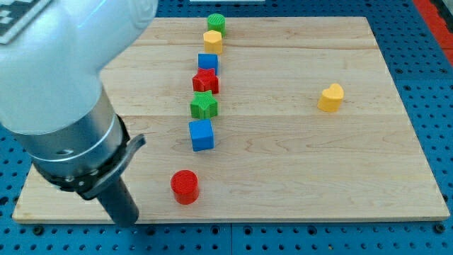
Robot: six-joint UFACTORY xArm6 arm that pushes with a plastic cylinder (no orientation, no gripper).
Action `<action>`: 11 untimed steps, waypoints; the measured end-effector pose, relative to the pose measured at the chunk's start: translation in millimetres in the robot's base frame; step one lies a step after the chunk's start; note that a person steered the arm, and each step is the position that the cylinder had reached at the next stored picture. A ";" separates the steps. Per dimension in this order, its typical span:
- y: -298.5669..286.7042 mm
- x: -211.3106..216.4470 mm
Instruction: Point your arm towards blue cube on left
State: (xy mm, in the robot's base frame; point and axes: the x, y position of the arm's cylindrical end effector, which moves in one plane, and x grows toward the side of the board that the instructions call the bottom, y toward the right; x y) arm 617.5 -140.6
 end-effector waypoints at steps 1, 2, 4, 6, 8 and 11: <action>-7.4 0.0; -11.1 0.0; -16.9 -61.7; 16.4 -174.2; 52.6 -205.0; 39.8 -246.3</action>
